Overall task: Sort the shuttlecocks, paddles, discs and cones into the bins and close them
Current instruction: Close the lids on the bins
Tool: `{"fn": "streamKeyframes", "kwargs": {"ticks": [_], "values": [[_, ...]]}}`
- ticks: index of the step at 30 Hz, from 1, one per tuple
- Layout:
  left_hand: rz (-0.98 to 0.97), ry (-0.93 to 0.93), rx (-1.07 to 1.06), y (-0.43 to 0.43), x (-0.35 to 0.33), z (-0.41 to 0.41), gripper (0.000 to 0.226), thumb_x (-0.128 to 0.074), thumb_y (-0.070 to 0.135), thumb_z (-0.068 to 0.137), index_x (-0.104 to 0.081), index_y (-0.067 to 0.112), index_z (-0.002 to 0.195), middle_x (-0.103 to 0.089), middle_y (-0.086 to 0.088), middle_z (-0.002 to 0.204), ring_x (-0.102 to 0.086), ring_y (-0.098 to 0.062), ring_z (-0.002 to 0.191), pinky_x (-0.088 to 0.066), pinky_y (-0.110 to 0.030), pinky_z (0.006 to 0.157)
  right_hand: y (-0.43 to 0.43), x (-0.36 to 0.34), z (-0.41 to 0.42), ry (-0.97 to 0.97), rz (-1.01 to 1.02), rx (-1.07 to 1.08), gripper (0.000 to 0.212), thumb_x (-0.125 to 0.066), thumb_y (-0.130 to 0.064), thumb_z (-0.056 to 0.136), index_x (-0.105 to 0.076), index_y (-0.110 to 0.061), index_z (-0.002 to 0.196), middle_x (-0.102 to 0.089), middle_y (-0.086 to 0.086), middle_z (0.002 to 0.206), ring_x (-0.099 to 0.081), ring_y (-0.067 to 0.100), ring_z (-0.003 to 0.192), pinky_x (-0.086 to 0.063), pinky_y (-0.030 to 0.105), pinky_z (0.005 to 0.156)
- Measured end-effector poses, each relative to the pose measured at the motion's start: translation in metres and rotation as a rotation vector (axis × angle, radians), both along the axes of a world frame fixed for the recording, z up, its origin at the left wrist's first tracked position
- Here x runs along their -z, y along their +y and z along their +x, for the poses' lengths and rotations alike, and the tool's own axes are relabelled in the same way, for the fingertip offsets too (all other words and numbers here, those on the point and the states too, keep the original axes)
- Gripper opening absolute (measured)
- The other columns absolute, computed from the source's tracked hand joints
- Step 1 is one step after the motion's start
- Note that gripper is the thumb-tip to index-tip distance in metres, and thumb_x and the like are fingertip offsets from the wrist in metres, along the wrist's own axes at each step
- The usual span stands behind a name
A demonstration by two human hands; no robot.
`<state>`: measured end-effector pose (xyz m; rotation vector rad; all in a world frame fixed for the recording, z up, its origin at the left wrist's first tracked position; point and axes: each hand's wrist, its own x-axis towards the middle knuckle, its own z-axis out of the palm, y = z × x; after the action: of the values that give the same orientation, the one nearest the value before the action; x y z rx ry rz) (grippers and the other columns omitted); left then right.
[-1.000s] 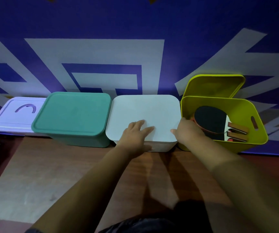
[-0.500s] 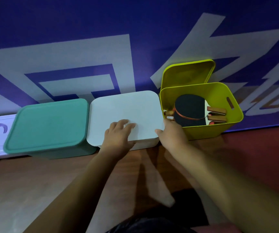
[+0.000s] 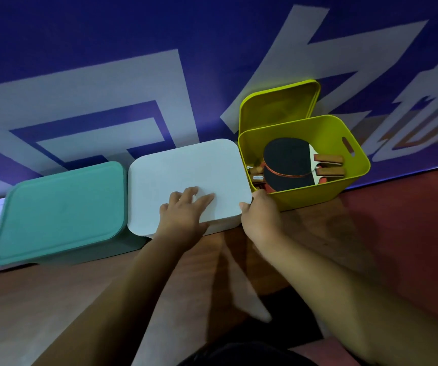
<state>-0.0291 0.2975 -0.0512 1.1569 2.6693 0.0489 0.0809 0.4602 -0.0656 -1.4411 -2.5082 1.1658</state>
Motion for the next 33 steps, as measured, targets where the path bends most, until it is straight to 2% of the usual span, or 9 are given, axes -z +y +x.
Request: {"fn": "streamKeyframes", "kwargs": {"ticks": [5, 7, 11, 15, 21, 24, 26, 29, 33], "values": [[-0.084, 0.002, 0.05, 0.003, -0.003, -0.004, 0.072, -0.057, 0.064, 0.096, -0.022, 0.052, 0.157, -0.025, 0.002, 0.167, -0.03, -0.032, 0.145, -0.041, -0.056, 0.109, 0.003, 0.003, -0.008, 0.03, -0.471, 0.241, 0.019, -0.051, -0.02, 0.11, -0.06, -0.004, 0.109, -0.068, 0.011, 0.091, -0.074, 0.027, 0.08, -0.066, 0.044, 0.075], [-0.098, -0.02, 0.038, 0.008, -0.007, -0.009, 0.073, -0.057, 0.07, 0.092, -0.026, 0.051, 0.155, -0.03, 0.002, 0.164, -0.033, -0.032, 0.143, -0.045, -0.057, 0.104, 0.006, 0.003, -0.01, 0.017, -0.521, 0.278, 0.022, -0.05, -0.027, 0.11, -0.06, -0.007, 0.113, -0.071, 0.009, 0.09, -0.076, 0.024, 0.077, -0.067, 0.046, 0.08], [-0.166, -0.033, 0.049, 0.018, -0.012, -0.011, 0.077, -0.058, 0.074, 0.089, -0.027, 0.05, 0.155, -0.033, 0.0, 0.158, -0.035, -0.034, 0.139, -0.049, -0.056, 0.1, 0.01, 0.005, -0.01, -0.013, -0.57, 0.26, 0.04, -0.047, -0.038, 0.109, -0.057, -0.009, 0.136, -0.074, 0.01, 0.105, -0.077, 0.023, 0.08, -0.065, 0.037, 0.065], [-0.197, -0.072, 0.02, 0.024, -0.016, -0.01, 0.08, -0.065, 0.068, 0.089, -0.028, 0.047, 0.157, -0.033, -0.002, 0.159, -0.036, -0.037, 0.139, -0.053, -0.052, 0.098, 0.011, 0.001, -0.007, -0.001, -0.615, 0.23, 0.041, -0.047, -0.038, 0.109, -0.055, -0.011, 0.139, -0.074, 0.007, 0.1, -0.076, 0.023, 0.084, -0.065, 0.04, 0.071], [-0.188, -0.052, -0.092, 0.029, -0.017, 0.009, 0.078, -0.07, 0.049, 0.094, -0.025, 0.042, 0.158, -0.029, -0.005, 0.159, -0.038, -0.038, 0.138, -0.056, -0.052, 0.094, 0.038, -0.033, -0.003, -0.113, -0.511, 0.061, 0.018, -0.047, -0.02, 0.104, -0.057, -0.009, 0.115, -0.074, 0.004, 0.088, -0.073, 0.021, 0.082, -0.058, 0.036, 0.071], [-0.176, -0.058, -0.16, 0.031, -0.016, 0.023, 0.077, -0.067, 0.036, 0.098, -0.021, 0.04, 0.16, -0.023, -0.004, 0.164, -0.031, -0.038, 0.145, -0.053, -0.055, 0.1, 0.073, -0.061, -0.019, 0.058, -0.354, 0.018, 0.02, -0.05, -0.021, 0.101, -0.067, -0.014, 0.109, -0.076, 0.003, 0.087, -0.069, 0.018, 0.071, -0.058, 0.032, 0.061], [-0.156, -0.063, -0.189, 0.037, -0.018, 0.031, 0.074, -0.065, 0.028, 0.099, -0.025, 0.034, 0.16, -0.026, -0.008, 0.164, -0.034, -0.038, 0.145, -0.047, -0.054, 0.107, 0.097, -0.079, -0.034, 0.222, -0.265, -0.029, 0.022, -0.051, -0.025, 0.101, -0.068, -0.022, 0.115, -0.077, 0.003, 0.095, -0.073, 0.018, 0.074, -0.063, 0.035, 0.062], [-0.081, -0.145, -0.182, 0.05, -0.027, 0.034, 0.068, -0.066, 0.034, 0.096, -0.036, 0.025, 0.156, -0.036, -0.013, 0.159, -0.042, -0.037, 0.139, -0.046, -0.051, 0.111, 0.13, -0.104, -0.056, 0.355, -0.131, -0.103, 0.036, -0.053, -0.022, 0.1, -0.059, -0.034, 0.133, -0.071, -0.004, 0.101, -0.075, 0.017, 0.078, -0.066, 0.042, 0.068], [0.075, -0.246, -0.29, 0.066, -0.049, 0.038, 0.069, -0.068, 0.041, 0.096, -0.041, 0.022, 0.156, -0.041, -0.008, 0.159, -0.05, -0.031, 0.137, -0.048, -0.048, 0.112, 0.165, -0.119, -0.085, 0.311, 0.045, -0.254, 0.055, -0.053, -0.019, 0.096, -0.049, -0.037, 0.149, -0.07, 0.004, 0.118, -0.072, 0.025, 0.092, -0.057, 0.034, 0.068]]}}
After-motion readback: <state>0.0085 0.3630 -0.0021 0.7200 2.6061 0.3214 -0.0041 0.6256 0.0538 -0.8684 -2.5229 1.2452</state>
